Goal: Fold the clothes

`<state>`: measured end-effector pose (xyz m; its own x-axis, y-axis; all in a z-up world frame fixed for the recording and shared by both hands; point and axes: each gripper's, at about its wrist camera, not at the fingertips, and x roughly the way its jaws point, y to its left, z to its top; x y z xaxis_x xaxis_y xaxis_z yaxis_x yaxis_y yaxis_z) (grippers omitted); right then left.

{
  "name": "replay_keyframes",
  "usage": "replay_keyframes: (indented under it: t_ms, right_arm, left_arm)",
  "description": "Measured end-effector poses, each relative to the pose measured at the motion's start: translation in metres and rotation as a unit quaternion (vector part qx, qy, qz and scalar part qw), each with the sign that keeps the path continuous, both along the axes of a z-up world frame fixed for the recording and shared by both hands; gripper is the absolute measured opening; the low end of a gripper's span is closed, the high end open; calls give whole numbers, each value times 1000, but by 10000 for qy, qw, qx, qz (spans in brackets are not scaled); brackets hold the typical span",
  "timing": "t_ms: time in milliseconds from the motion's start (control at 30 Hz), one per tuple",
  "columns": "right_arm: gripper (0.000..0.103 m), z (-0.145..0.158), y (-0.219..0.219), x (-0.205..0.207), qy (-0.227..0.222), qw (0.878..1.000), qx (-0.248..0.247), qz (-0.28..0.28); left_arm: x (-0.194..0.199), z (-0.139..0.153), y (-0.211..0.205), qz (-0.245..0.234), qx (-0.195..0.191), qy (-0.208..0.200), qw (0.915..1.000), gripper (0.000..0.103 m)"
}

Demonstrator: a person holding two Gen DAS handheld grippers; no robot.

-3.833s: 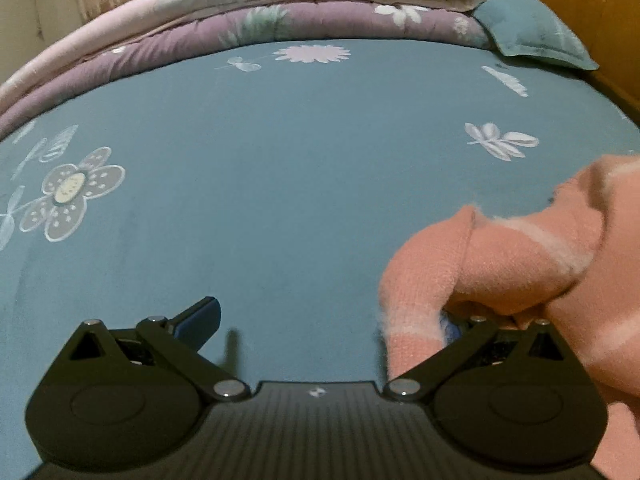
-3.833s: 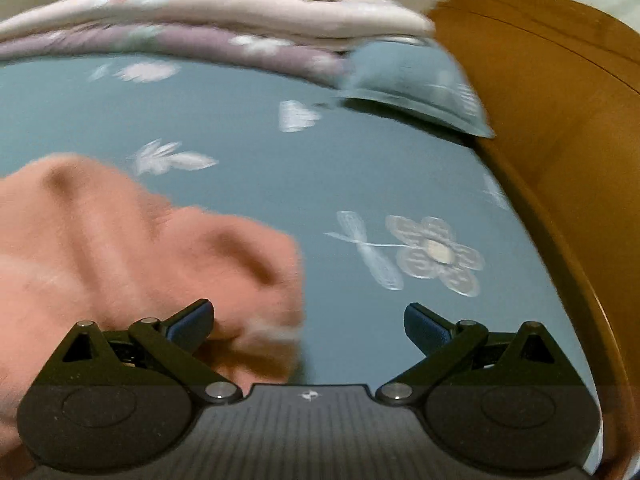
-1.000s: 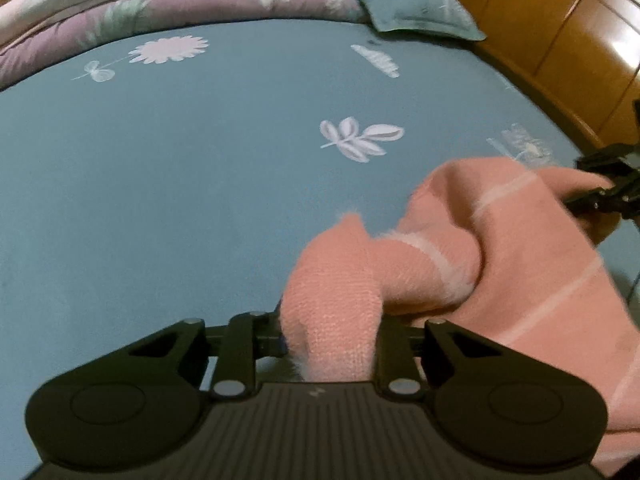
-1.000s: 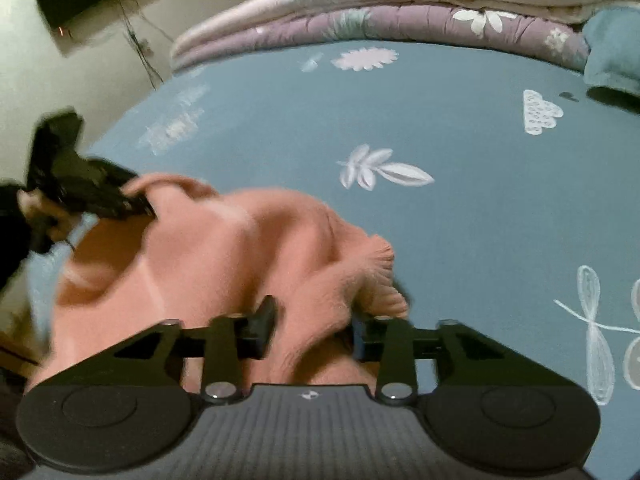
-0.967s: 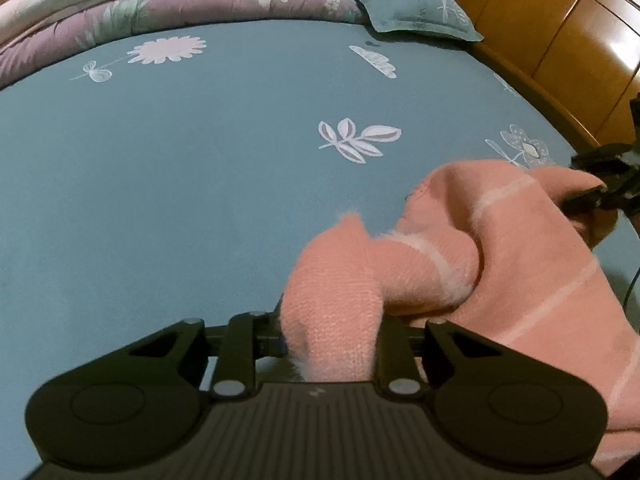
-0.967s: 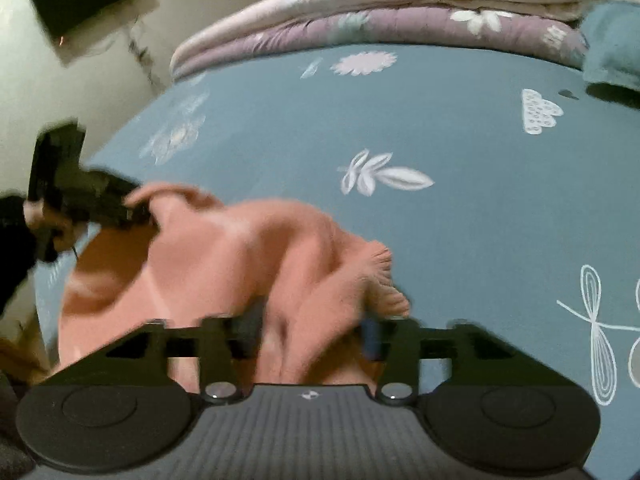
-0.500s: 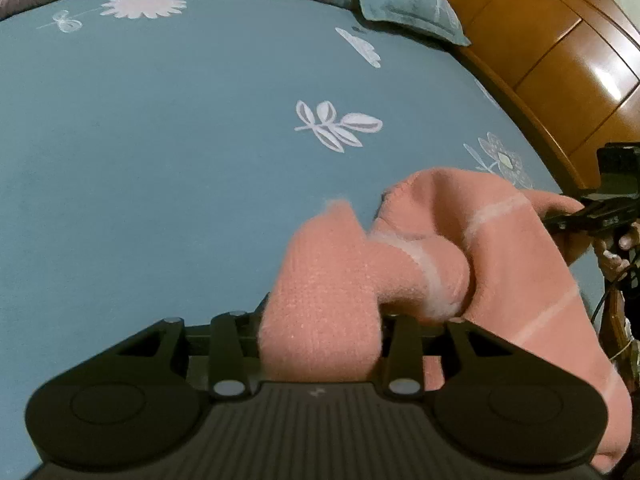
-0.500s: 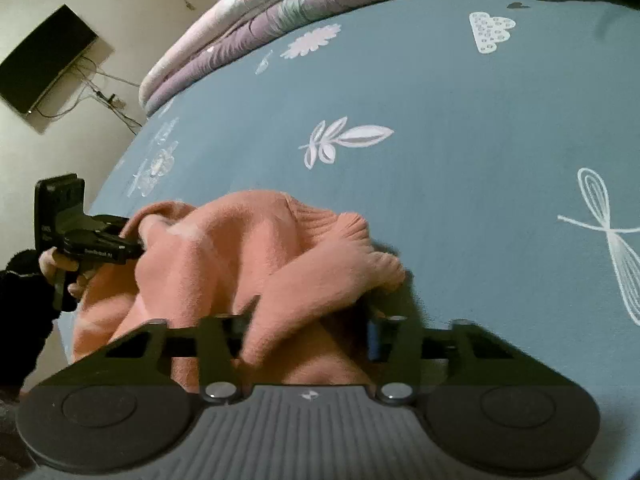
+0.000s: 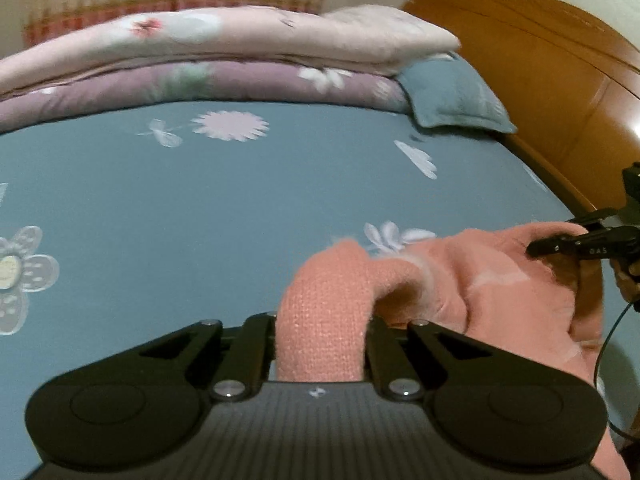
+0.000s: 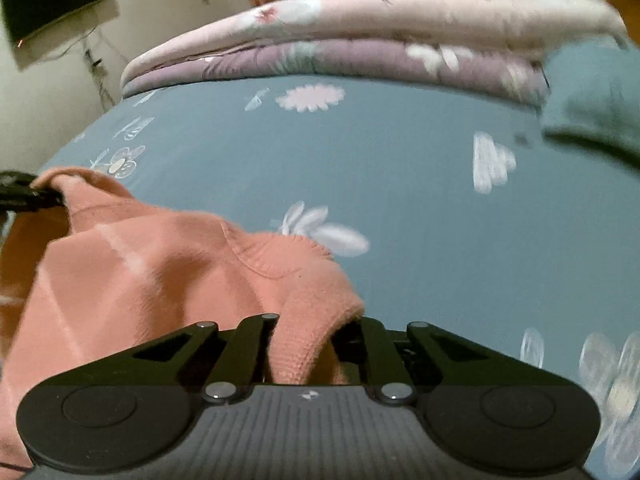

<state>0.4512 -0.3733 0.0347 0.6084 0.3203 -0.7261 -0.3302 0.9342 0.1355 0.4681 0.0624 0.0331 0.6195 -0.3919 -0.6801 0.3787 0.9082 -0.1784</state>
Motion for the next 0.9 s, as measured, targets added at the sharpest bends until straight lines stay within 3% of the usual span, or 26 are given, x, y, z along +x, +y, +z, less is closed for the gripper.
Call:
replay_keyframes:
  t_ms: [233,400,467,567,633,667,700,733,900]
  right_arm:
    - [13,17,25,64,-372,9982,-448,122]
    - [13,12,43,105,-531,9969,-581,30]
    - [15,-2,45,121,-312,9978,-575,-69]
    - [25,-28,43,133,81,9983,-514,-260]
    - [38,-41,38,127,225,9980,-466,-358]
    - [44,-42,35,119,219,9979,-466,-401]
    - [56,-42,31,109,176,9977,-477,-442]
    - [64,-42,27,98,134,9975,-488,-483]
    - [72,-35,4,46,47,9961,-463,-752]
  left_arm:
    - [13,-4,15,473,210,-33,9987,4]
    - [28,-11,28,845,239,-94,9961,5]
    - [39,-23,31,824,108,236,9963,11]
    - [53,-52,31,1051,351,746,9910,20]
    - [50,-66,27,1028,570,858,9894,24]
    - [47,-69,28,1001,564,870,9896,32]
    - [45,-70,29,974,545,883,9898,45]
    - [42,-72,30,947,527,897,9901,48]
    - [29,-60,26,853,782,639,9912,53]
